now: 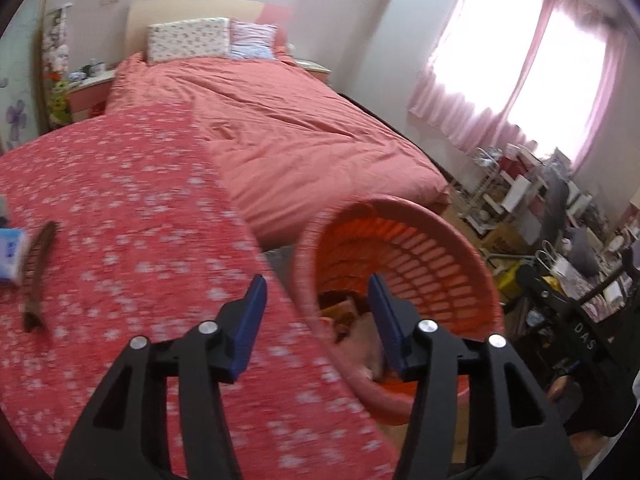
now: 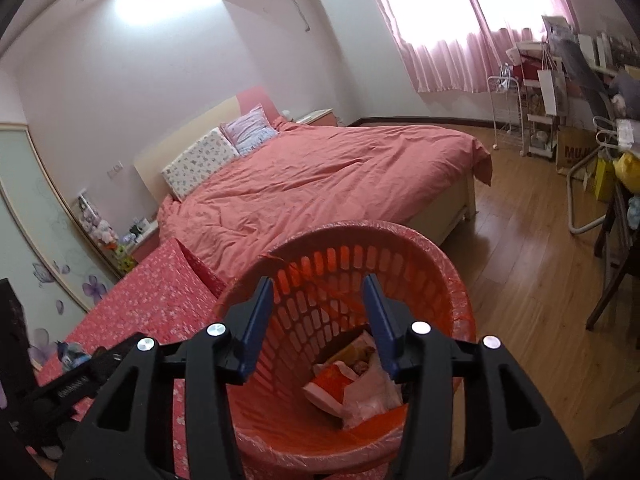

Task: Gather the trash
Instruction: 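Open both tools to drop the tissue and tube into the basket, then move both tools back over the remaining items on the bed, then grasp the brown hair clip with the right tool, then move the left tool toward the blue tissue pack while the right holds the hair clip, then grasp the blue tissue pack with the left tool while the right holds the clip, then carry the tissue pack and hair clip with both tools over the orange basket, then open both tools to drop the tissue pack and clip into the basket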

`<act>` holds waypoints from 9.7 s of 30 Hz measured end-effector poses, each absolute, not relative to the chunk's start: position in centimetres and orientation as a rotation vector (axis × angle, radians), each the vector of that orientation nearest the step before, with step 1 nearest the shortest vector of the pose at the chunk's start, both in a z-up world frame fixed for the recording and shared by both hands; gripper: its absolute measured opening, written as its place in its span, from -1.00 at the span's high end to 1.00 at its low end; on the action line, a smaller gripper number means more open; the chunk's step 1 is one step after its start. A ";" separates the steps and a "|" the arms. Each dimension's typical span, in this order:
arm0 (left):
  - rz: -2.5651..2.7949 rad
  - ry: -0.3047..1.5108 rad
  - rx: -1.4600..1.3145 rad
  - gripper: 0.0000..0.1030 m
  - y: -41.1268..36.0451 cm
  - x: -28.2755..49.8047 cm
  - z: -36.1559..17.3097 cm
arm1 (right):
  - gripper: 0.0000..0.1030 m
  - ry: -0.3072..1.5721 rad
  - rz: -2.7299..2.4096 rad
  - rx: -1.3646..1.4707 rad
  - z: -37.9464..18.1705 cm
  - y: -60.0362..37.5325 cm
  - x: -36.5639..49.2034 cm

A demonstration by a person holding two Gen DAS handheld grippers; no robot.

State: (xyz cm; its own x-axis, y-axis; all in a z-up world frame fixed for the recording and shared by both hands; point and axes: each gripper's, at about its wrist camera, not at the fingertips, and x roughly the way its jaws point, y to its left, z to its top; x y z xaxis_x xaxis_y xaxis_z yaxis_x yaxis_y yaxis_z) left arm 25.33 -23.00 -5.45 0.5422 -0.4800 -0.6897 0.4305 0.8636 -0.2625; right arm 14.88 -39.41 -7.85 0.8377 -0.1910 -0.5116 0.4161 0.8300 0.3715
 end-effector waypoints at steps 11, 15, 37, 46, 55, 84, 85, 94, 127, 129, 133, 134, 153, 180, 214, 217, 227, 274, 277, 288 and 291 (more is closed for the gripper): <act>-0.328 0.792 -0.034 -0.27 -12.7 25.5 -5.0 | 0.08 0.537 -0.268 0.366 -7.0 -35.0 17.0; -0.261 0.789 -0.060 -0.30 -8.7 25.4 -5.0 | 0.08 0.550 -0.215 0.332 -6.4 -32.6 17.7; 0.105 0.768 -0.160 -0.42 11.1 24.2 -5.7 | 0.08 0.713 0.217 0.209 -6.6 -14.1 25.4; 0.139 0.781 -0.212 -0.42 14.4 23.4 -6.2 | 0.08 0.789 0.235 0.180 -8.8 -9.8 28.2; 0.122 0.795 -0.234 -0.42 14.7 23.5 -6.6 | 0.32 0.825 0.221 0.121 -10.4 -8.9 28.8; -0.036 0.871 -0.196 -0.65 1.9 30.1 -7.5 | 0.56 0.778 0.110 0.187 -10.7 -15.0 27.2; -0.029 0.876 -0.192 -0.65 1.5 30.5 -7.7 | 0.56 0.779 0.111 0.197 -10.8 -15.3 27.2; 0.072 0.911 -0.131 -0.62 1.4 32.4 -8.6 | 0.56 0.778 0.122 0.222 -11.0 -16.0 26.8; 0.083 0.887 -0.074 -0.53 3.0 33.9 -8.3 | 0.55 0.790 0.136 0.222 -11.3 -16.4 26.6; 0.082 0.900 -0.075 -0.48 3.2 34.5 -8.6 | 0.55 0.790 0.135 0.219 -11.3 -16.3 26.5; 0.074 0.907 -0.102 -0.41 4.2 35.3 -8.8 | 0.55 0.790 0.131 0.214 -11.3 -16.1 26.5; 0.070 0.905 -0.112 -0.41 4.4 35.3 -8.9 | 0.55 0.790 0.132 0.215 -11.3 -16.1 26.5; 0.094 0.912 -0.073 -0.34 3.7 34.9 -9.3 | 0.53 0.829 0.137 0.206 -12.0 -15.3 26.7; -0.031 0.894 -0.090 0.01 4.7 34.1 -8.7 | 0.56 0.783 0.143 0.161 -10.6 -15.7 26.6; -0.076 0.883 -0.080 0.03 4.2 30.2 -8.7 | 0.53 0.864 0.196 0.143 -11.1 -15.7 26.5; -0.080 0.887 -0.082 0.03 4.1 30.3 -8.8 | 0.32 0.867 0.202 0.157 -10.9 -15.5 26.7; -0.092 0.887 -0.083 0.03 3.8 30.6 -8.9 | 0.71 0.876 0.173 0.135 -10.7 -14.8 27.6; -0.431 0.664 -0.041 0.04 -11.0 23.1 2.6 | 0.73 0.436 -0.123 0.201 -1.1 -27.2 16.7; -0.479 0.662 -0.033 0.04 -13.5 22.6 2.8 | 0.72 0.415 -0.168 0.188 -1.0 -28.6 15.8; -0.661 0.686 -0.016 0.04 -22.5 21.7 1.8 | 0.73 0.393 -0.256 0.269 -1.9 -34.3 15.0; -0.696 0.694 -0.005 0.04 -24.4 21.8 1.2 | 0.73 0.391 -0.271 0.297 -2.4 -35.6 15.0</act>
